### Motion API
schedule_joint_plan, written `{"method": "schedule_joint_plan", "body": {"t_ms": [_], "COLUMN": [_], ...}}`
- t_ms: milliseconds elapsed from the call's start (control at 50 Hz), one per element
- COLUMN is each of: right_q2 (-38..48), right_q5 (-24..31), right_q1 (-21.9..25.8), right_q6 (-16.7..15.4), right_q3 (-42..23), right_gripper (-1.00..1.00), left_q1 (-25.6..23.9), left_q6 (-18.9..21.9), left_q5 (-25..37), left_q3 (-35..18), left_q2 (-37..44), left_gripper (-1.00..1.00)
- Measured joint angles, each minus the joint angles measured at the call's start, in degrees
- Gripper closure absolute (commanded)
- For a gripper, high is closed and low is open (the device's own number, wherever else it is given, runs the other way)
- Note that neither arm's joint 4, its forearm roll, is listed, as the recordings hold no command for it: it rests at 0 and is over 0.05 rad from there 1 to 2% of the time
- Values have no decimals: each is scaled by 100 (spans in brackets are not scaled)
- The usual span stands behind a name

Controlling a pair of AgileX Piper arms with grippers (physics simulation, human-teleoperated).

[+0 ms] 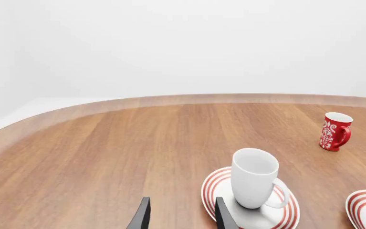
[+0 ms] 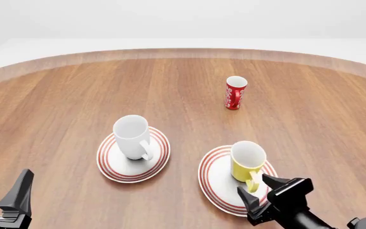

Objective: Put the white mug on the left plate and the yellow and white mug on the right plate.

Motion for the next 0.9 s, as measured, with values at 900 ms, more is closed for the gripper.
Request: {"method": "schedule_joint_plan", "body": {"t_ms": [900], "right_q2": [-2120], "right_q5": [1702], "right_q1": [-291], "right_q6": [-259], "right_q3": [47], "right_gripper": [-100], "left_q1": [0], "left_q6": [0], "left_q5": [0], "left_q3": [0], "left_q2": [0], "left_gripper": [-100]}}
